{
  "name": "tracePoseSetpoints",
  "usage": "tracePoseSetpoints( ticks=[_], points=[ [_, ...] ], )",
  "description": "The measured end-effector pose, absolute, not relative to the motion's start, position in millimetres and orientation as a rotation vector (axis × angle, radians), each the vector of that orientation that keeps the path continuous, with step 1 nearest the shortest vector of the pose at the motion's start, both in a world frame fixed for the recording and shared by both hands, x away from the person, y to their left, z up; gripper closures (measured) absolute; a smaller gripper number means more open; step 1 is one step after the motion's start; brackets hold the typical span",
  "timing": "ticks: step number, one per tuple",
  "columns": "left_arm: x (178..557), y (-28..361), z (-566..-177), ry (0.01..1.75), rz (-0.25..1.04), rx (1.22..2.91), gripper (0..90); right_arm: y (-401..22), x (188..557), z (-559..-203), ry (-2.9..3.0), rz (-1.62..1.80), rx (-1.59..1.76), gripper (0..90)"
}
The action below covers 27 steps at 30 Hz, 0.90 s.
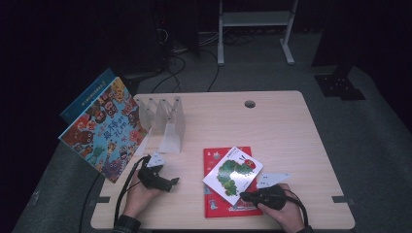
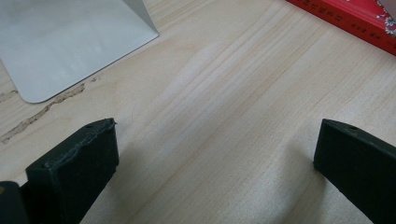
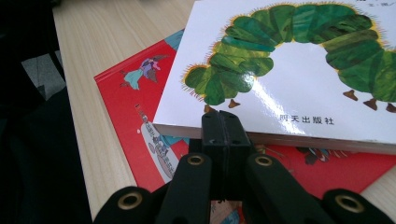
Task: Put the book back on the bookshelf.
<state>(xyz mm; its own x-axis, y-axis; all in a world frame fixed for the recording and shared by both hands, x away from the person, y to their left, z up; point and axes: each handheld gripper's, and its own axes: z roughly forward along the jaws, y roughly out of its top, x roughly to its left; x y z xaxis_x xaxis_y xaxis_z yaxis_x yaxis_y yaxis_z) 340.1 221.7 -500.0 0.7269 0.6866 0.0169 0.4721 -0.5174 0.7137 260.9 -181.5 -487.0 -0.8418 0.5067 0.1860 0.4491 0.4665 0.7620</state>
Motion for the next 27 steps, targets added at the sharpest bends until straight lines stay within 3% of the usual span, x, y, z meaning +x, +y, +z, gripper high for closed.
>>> tracePoseSetpoints(
  ticks=[27],
  points=[
    [341, 222, -500, 0.869, 0.386, 2.216, 0.0, -122, 289, -484, 2.681, 1.371, 0.739, 89.3]
  ],
)
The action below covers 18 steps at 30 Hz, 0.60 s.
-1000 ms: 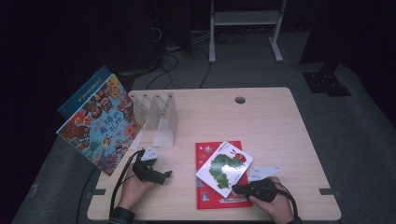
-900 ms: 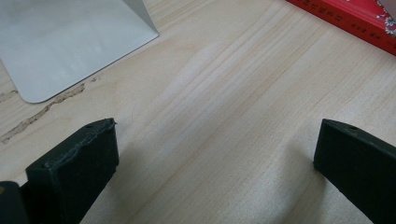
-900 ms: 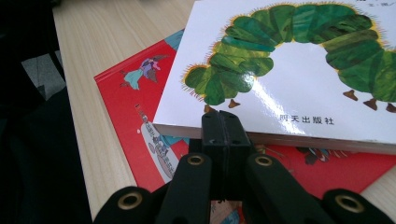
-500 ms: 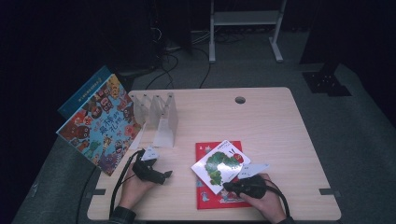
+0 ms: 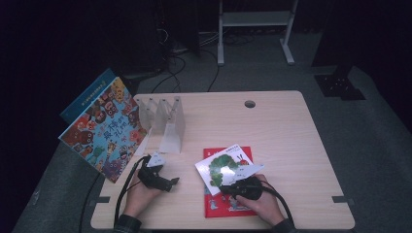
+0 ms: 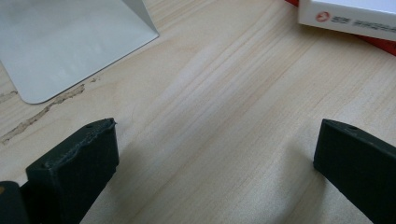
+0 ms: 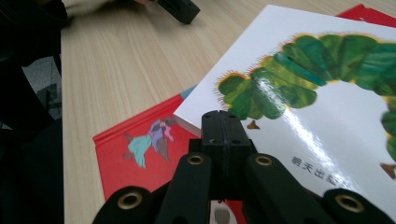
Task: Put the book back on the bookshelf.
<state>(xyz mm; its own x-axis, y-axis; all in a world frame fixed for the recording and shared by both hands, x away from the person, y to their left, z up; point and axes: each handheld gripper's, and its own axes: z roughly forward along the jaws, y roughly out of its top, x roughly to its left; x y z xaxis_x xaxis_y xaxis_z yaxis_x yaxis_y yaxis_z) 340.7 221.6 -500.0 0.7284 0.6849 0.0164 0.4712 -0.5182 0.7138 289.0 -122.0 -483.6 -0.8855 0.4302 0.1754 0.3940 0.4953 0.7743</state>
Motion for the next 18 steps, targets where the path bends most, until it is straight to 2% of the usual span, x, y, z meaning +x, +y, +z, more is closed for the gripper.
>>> tracePoseSetpoints(
  ticks=[6, 14, 18],
  points=[
    [341, 222, -500, 0.866, 0.386, 2.219, 0.0, -119, 293, -481, 2.660, 1.386, 0.737, 88.2],
    [342, 209, -487, 0.811, 0.337, 2.216, 0.0, -142, 293, -475, 2.571, 1.355, 0.808, 72.7],
    [344, 195, -476, 0.755, 0.311, 2.215, 0.0, -144, 289, -476, 2.558, 1.336, 0.815, 71.4]
  ],
)
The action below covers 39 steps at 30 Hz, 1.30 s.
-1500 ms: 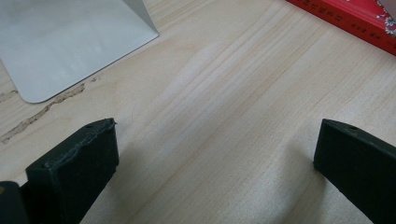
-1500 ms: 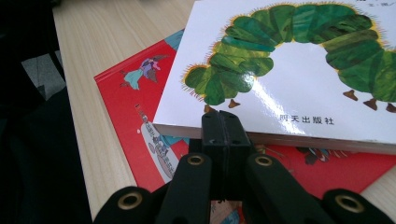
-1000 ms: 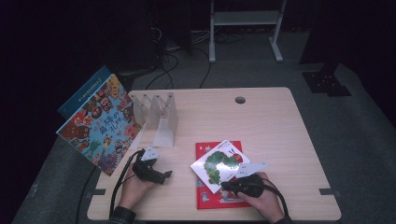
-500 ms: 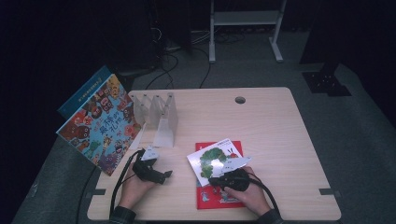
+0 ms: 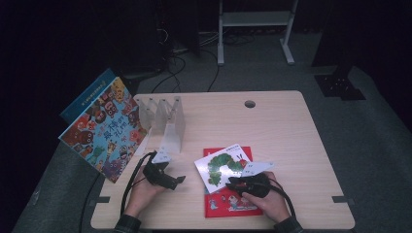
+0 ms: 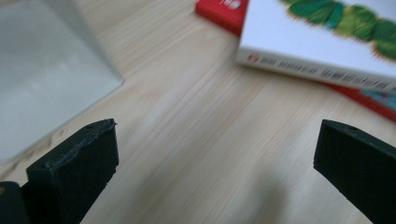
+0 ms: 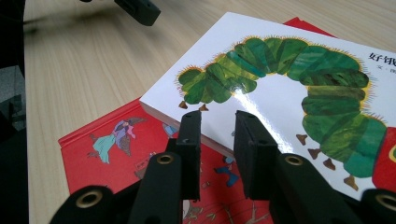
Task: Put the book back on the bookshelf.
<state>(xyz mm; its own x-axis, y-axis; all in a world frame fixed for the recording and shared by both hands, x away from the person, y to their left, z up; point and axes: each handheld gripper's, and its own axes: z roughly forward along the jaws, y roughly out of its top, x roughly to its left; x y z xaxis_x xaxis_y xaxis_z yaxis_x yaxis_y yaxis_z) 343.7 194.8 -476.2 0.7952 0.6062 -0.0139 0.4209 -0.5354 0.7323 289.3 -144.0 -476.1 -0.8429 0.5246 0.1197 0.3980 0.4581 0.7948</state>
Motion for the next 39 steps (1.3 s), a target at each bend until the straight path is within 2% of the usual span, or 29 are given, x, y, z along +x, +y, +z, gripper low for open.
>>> tracePoseSetpoints(
  ticks=[7, 11, 21, 39],
  points=[
    [355, 160, -473, 0.687, 0.251, 2.253, 0.0, -144, 285, -480, 2.564, 1.278, 0.815, 82.3],
    [363, 147, -471, 0.655, 0.220, 2.261, 0.0, -142, 285, -484, 2.577, 1.264, 0.814, 85.2],
    [376, 122, -471, 0.604, 0.146, 2.273, 0.0, -136, 283, -487, 2.603, 1.239, 0.793, 86.2],
    [383, 116, -487, 0.629, -0.053, 2.253, 0.0, -131, 281, -488, 2.591, 1.216, 0.774, 87.4]
  ],
)
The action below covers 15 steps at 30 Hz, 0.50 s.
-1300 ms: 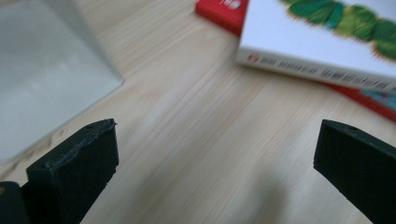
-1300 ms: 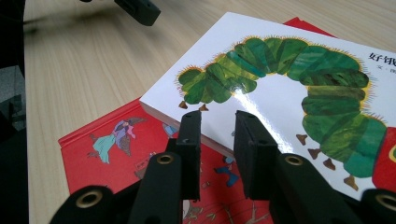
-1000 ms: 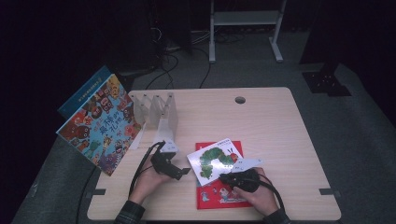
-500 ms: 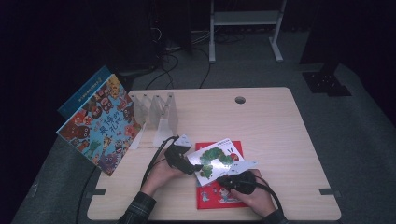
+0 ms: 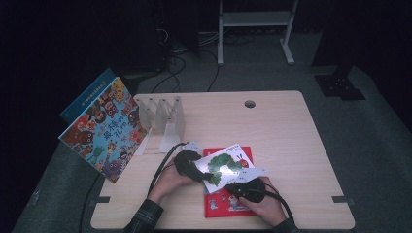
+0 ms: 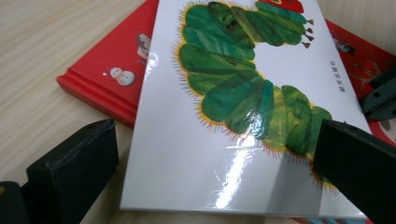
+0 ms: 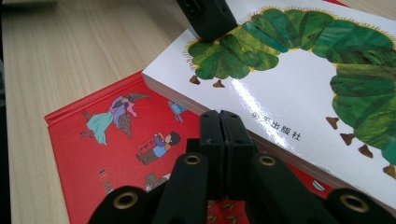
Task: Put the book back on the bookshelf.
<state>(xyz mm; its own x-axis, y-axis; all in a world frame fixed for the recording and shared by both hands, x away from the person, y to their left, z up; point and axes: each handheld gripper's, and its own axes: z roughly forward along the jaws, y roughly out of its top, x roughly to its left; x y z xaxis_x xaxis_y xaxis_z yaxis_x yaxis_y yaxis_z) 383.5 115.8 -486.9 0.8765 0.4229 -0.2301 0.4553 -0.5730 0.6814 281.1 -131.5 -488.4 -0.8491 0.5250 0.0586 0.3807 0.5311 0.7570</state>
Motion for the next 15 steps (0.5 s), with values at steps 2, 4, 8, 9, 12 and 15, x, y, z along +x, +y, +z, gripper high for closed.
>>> tracePoseSetpoints(
  ticks=[2, 4, 8, 9, 12, 15],
  points=[
    [382.9, 114.5, -488.1, 0.631, -0.080, 2.250, 0.0, -131.0, 280.9, -488.5, 2.589, 1.215, 0.772, 87.6],
    [382.9, 113.9, -488.9, 0.630, -0.095, 2.250, 0.0, -130.4, 280.8, -488.7, 2.588, 1.218, 0.772, 88.0],
    [383.1, 113.7, -488.3, 0.633, -0.097, 2.258, 0.0, -129.3, 280.8, -489.1, 2.585, 1.222, 0.776, 88.9],
    [382.8, 113.0, -487.8, 0.644, -0.096, 2.258, 0.0, -129.1, 280.8, -489.1, 2.584, 1.221, 0.778, 89.0],
    [382.4, 111.6, -485.8, 0.668, -0.092, 2.271, 0.0, -128.7, 281.0, -489.2, 2.580, 1.221, 0.792, 89.3],
    [382.7, 111.3, -483.3, 0.689, -0.093, 2.282, 0.3, -127.5, 280.6, -489.0, 2.575, 1.215, 0.800, 89.4]
  ],
)
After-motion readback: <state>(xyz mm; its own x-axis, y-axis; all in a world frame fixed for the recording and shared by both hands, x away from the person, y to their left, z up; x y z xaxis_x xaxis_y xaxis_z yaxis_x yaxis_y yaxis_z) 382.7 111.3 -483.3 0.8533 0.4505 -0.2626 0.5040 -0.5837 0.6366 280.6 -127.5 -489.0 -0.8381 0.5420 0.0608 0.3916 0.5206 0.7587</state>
